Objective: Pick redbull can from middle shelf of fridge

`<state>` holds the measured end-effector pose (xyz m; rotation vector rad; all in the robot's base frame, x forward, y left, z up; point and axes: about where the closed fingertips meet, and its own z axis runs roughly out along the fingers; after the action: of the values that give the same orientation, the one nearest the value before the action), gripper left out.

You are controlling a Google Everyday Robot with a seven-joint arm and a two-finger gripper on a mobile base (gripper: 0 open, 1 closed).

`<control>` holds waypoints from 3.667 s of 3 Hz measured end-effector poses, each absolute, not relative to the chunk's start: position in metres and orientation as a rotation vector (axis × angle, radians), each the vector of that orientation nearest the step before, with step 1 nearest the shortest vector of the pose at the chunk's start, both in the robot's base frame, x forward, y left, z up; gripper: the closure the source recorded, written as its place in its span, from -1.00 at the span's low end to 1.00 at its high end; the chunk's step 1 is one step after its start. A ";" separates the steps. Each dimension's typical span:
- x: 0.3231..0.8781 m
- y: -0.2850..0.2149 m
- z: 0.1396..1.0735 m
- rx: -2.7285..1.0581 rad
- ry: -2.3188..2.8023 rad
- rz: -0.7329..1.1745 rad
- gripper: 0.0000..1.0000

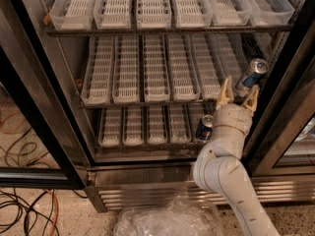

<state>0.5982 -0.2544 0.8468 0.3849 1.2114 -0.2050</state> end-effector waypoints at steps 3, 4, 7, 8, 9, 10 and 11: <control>0.617 -0.282 0.840 0.464 1.208 -0.281 -0.14; 0.622 -0.285 0.838 0.459 1.212 -0.294 -0.14; 0.647 -0.294 0.852 0.444 1.196 -0.316 -0.16; 0.654 -0.301 0.856 0.461 1.195 -0.328 -0.16; 0.660 -0.305 0.855 0.476 1.203 -0.338 -0.14; 0.662 -0.308 0.853 0.477 1.209 -0.346 0.12; 0.662 -0.308 0.853 0.477 1.209 -0.346 0.51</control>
Offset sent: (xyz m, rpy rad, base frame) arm 0.0184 -0.0270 -0.0031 0.0318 -0.0002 -0.1061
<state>0.6617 -0.3076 0.8533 0.4773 1.2087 -0.3460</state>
